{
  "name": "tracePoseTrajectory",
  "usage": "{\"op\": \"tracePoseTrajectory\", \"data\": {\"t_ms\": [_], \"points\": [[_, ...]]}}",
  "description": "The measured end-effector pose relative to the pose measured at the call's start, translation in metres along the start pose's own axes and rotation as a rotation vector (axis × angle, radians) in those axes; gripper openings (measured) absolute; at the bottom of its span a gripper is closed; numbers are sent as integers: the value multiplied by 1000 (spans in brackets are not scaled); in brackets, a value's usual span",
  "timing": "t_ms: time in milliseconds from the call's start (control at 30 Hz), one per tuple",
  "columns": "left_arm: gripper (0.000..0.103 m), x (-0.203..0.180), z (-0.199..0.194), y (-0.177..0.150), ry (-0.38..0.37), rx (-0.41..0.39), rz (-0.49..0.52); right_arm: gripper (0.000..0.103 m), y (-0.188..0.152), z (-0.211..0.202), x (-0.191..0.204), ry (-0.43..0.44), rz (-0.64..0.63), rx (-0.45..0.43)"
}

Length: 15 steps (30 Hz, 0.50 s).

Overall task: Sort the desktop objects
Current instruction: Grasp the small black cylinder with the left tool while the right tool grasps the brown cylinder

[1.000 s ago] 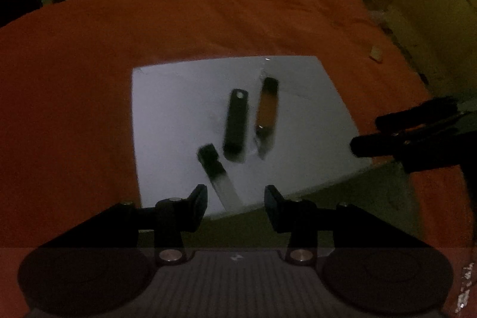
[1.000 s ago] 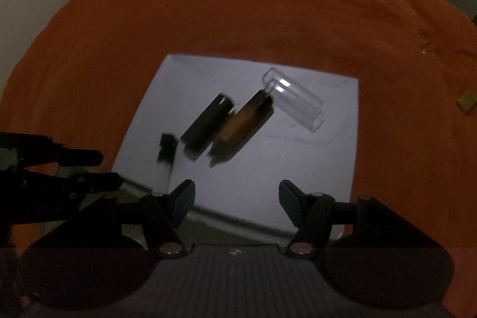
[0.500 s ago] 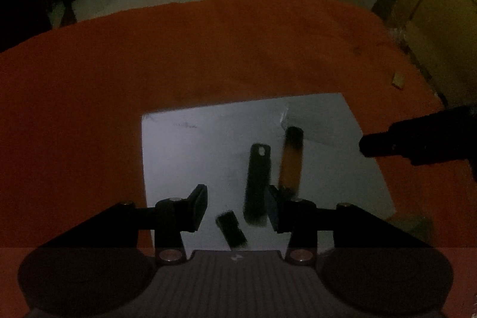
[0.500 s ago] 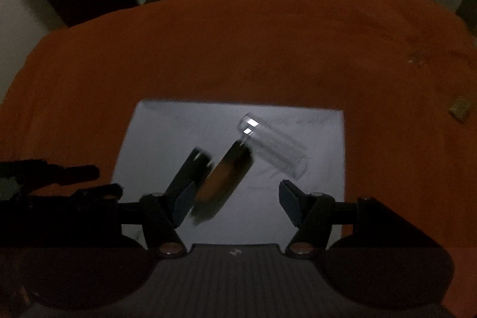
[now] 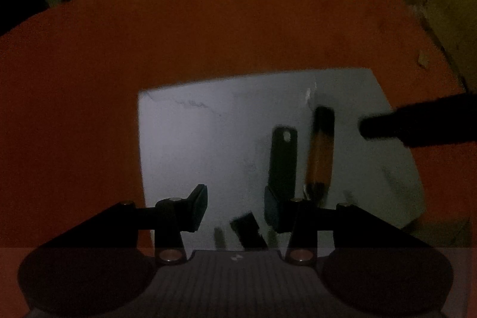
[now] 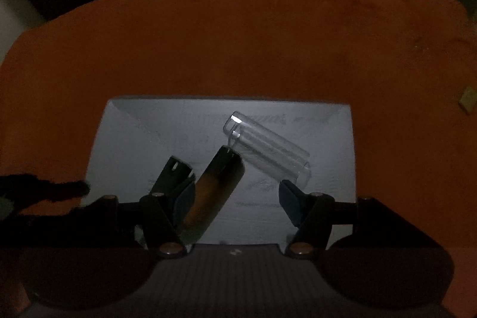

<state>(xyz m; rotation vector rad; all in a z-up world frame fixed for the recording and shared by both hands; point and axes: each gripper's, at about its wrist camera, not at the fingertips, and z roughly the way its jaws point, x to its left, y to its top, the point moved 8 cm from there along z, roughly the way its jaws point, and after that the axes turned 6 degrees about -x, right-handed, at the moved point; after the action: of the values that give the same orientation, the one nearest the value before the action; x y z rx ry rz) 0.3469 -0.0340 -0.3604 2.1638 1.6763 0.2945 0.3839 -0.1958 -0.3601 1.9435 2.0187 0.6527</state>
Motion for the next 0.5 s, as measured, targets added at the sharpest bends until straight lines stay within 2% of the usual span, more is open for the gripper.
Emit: {"op": "tracePoseTrajectory", "data": {"t_ms": [67,167,233,267,300,433,500], "points": [[38,-2,2,-5,-6,27,-7,65,0,5,4,-37,-59,-27],[41,-4,4,-11,-26,62,-31,63,0,13,10,-27,-81,-32],[59,-4,4,-16,-40,92,-67,63,-1,20,13,-31,-78,-24],[75,-5,4,-19,-54,111,-94,63,-2,24,12,-44,-70,-20],[79,-5,4,-22,-66,127,-118,63,-3,28,12,-63,-60,-13],[79,-7,9,-32,-48,169,-138,64,-11,49,14,-86,-81,36],[79,-7,12,-36,-36,188,-152,64,-13,54,13,-74,-54,30]]}}
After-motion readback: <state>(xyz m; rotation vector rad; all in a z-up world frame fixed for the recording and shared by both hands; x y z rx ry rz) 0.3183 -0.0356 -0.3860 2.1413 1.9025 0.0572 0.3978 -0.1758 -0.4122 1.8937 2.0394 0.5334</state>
